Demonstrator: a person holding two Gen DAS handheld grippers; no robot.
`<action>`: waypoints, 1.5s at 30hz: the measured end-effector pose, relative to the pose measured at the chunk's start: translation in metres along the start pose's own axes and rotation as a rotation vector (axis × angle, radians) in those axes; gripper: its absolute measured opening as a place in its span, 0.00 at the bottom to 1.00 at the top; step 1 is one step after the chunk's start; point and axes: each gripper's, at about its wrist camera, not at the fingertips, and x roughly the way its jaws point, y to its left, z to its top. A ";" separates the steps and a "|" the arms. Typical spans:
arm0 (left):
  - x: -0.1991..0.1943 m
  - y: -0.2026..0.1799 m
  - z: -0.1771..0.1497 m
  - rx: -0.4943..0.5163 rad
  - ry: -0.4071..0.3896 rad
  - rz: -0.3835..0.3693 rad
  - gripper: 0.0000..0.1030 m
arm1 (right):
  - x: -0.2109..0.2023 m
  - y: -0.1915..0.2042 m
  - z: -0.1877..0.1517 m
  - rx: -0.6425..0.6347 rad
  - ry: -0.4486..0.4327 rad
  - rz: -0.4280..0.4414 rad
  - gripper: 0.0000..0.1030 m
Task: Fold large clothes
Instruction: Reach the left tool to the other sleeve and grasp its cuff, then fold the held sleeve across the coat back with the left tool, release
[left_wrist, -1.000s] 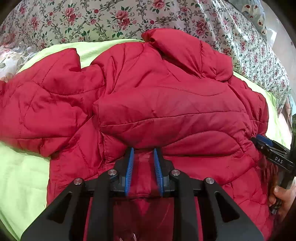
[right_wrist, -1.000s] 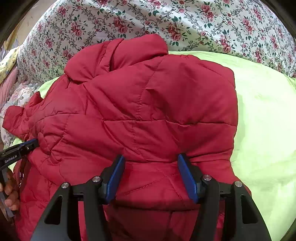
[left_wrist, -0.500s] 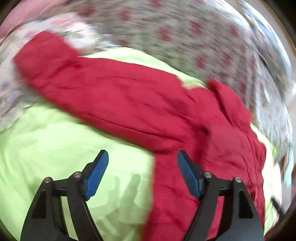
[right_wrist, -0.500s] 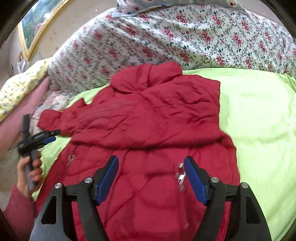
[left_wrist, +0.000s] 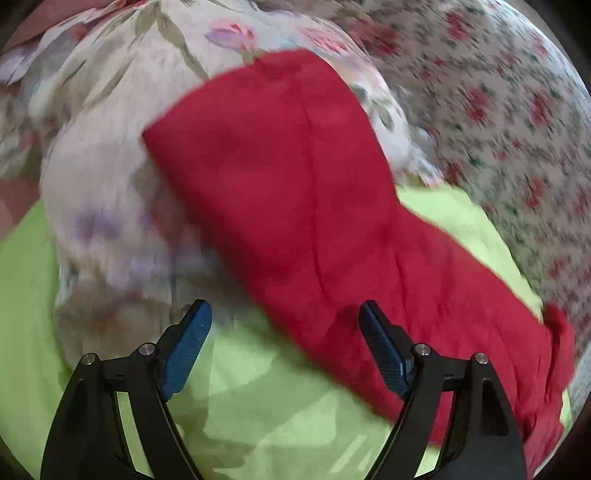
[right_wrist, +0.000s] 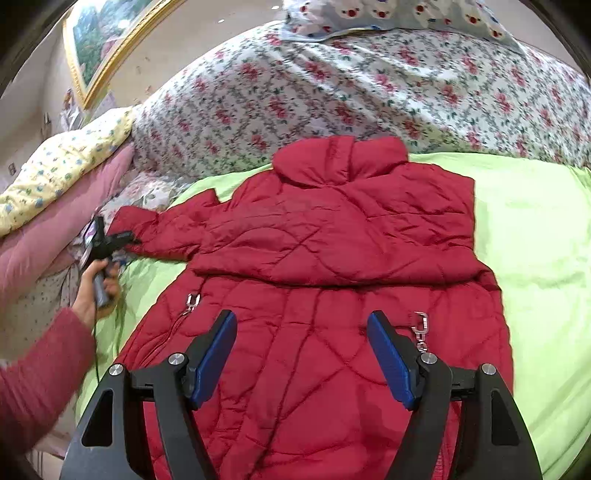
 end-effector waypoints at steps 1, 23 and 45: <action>0.002 0.000 0.007 0.003 -0.016 -0.011 0.65 | 0.002 0.002 0.000 -0.009 0.007 -0.001 0.73; -0.157 -0.142 -0.103 0.403 -0.139 -0.479 0.06 | 0.022 -0.046 0.015 0.107 0.053 0.042 0.73; -0.158 -0.322 -0.290 0.828 -0.021 -0.516 0.06 | 0.051 -0.102 0.067 0.352 -0.039 0.282 0.74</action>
